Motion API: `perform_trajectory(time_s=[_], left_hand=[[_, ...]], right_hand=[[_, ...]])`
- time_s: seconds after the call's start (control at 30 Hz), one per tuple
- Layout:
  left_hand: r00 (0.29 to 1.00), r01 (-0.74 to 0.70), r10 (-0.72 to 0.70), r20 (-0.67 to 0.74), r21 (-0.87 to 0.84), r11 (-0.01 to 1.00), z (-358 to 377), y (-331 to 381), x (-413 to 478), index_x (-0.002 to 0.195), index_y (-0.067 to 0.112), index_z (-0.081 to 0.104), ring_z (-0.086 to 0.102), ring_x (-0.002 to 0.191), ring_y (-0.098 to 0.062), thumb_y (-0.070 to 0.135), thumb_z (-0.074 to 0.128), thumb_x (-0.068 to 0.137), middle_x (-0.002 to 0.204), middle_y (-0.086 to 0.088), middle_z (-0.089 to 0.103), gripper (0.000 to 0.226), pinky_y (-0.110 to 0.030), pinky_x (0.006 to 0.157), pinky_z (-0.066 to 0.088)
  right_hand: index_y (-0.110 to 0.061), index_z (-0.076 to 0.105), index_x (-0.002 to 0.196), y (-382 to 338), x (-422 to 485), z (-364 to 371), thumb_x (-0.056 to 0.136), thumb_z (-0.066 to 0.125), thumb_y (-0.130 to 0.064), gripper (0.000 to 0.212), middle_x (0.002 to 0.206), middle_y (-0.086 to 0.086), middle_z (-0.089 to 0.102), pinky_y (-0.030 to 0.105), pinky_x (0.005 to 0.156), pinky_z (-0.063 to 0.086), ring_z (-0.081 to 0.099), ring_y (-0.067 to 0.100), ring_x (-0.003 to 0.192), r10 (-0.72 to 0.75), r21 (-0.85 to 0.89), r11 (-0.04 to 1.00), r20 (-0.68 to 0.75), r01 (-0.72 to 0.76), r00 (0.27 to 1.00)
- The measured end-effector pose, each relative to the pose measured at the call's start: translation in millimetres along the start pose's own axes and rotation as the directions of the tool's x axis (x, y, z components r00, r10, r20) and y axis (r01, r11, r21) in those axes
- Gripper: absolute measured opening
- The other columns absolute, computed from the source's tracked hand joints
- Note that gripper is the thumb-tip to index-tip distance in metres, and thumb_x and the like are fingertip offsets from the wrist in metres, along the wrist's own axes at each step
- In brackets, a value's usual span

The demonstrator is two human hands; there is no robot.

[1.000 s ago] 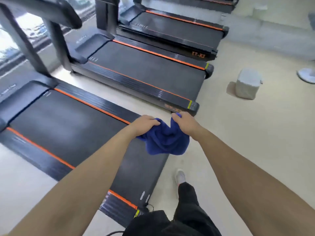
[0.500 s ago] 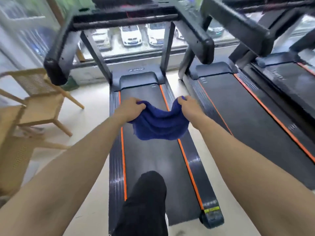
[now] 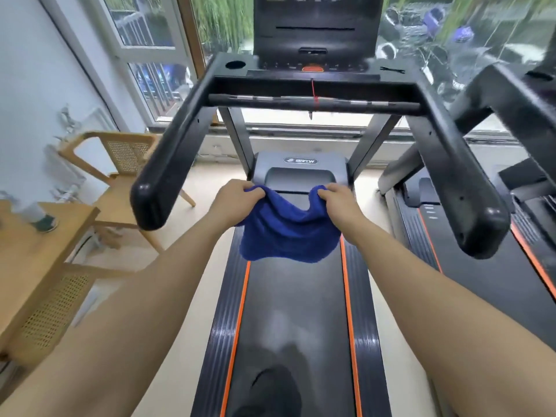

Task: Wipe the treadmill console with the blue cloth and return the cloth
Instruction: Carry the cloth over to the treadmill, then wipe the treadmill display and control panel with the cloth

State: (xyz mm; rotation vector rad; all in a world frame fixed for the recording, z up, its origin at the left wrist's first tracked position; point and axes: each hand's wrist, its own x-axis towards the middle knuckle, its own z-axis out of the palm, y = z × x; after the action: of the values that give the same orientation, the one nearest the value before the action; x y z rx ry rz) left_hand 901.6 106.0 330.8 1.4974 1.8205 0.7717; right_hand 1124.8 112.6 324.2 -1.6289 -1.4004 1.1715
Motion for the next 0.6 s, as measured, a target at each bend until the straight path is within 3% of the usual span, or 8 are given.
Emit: perform_trajectory(time_s=[0.1,0.2,0.27,0.37,0.43,0.53,0.6], left_hand=[[0.999,0.022,-0.022,0.05,-0.004,1.0,-31.4,41.5,43.8,0.058,0.017,0.043,0.04,0.059,-0.021,0.028,0.058,0.09,0.057,0.0,0.044,0.037,-0.031,0.056,0.034],[0.997,0.052,-0.049,0.052,-0.055,0.997,-61.5,85.1,78.0,0.063,0.016,0.046,0.04,0.058,-0.022,0.03,0.058,0.089,0.06,-0.002,0.044,0.032,-0.03,0.052,0.035],[0.997,0.072,-0.069,0.047,-0.072,0.995,-77.0,111.4,101.6,0.06,0.017,0.045,0.04,0.057,-0.022,0.031,0.059,0.088,0.058,-0.001,0.045,0.034,-0.028,0.05,0.035],[0.998,0.054,-0.052,0.04,-0.058,0.997,-90.1,144.8,140.0,0.056,0.02,0.042,0.043,0.058,-0.022,0.036,0.06,0.087,0.058,0.001,0.045,0.039,-0.027,0.051,0.035],[0.999,0.031,-0.029,0.033,-0.059,0.998,-91.9,162.3,169.1,0.056,0.018,0.042,0.043,0.06,-0.022,0.041,0.06,0.085,0.06,0.0,0.045,0.041,-0.028,0.053,0.035],[0.999,0.017,-0.015,0.044,-0.034,0.999,-87.5,183.8,211.9,0.063,0.013,0.049,0.044,0.06,-0.022,0.044,0.061,0.086,0.061,0.0,0.045,0.041,-0.031,0.056,0.038],[0.997,0.033,-0.03,0.074,-0.034,0.999,-83.3,194.9,239.3,0.055,0.02,0.055,0.046,0.059,-0.021,0.045,0.065,0.089,0.054,0.005,0.047,0.043,-0.029,0.056,0.039]], right_hand=[[-0.014,0.045,0.078,-54.9,37.8,-9.2,0.1,0.043,-0.031,0.028,0.08,0.003,0.048,0.034,0.067,0.032,0.044,0.023,0.08,0.064,-0.049,0.997,0.035,-0.063,0.997],[-0.016,0.053,0.089,-105.0,59.5,-27.4,0.09,0.06,-0.055,0.04,0.087,-0.003,0.055,0.031,0.072,0.039,0.051,0.018,0.082,0.089,-0.074,0.994,0.154,-0.078,0.984],[-0.015,0.052,0.105,-130.7,75.5,-43.6,0.075,0.077,-0.056,0.057,0.095,-0.005,0.058,0.029,0.069,0.041,0.054,0.015,0.084,0.09,-0.186,0.982,0.245,-0.044,0.965],[-0.017,0.052,0.109,-155.3,110.3,-63.6,0.06,0.088,-0.051,0.069,0.102,-0.005,0.061,0.034,0.078,0.048,0.059,0.018,0.09,0.073,-0.347,0.937,0.34,0.053,0.938],[-0.016,0.057,0.1,-164.5,139.6,-75.8,0.061,0.085,-0.049,0.058,0.1,-0.002,0.064,0.037,0.081,0.048,0.06,0.023,0.089,0.061,-0.402,0.911,0.36,0.096,0.931],[-0.014,0.052,0.075,-171.6,186.0,-92.2,0.081,0.076,-0.036,0.033,0.08,0.004,0.06,0.035,0.068,0.042,0.055,0.028,0.076,0.054,-0.391,0.915,0.36,0.098,0.931],[-0.013,0.063,0.083,-172.6,222.4,-101.9,0.083,0.073,-0.035,0.024,0.087,0.006,0.069,0.038,0.076,0.048,0.063,0.03,0.084,0.046,-0.342,0.936,0.362,0.087,0.931]])
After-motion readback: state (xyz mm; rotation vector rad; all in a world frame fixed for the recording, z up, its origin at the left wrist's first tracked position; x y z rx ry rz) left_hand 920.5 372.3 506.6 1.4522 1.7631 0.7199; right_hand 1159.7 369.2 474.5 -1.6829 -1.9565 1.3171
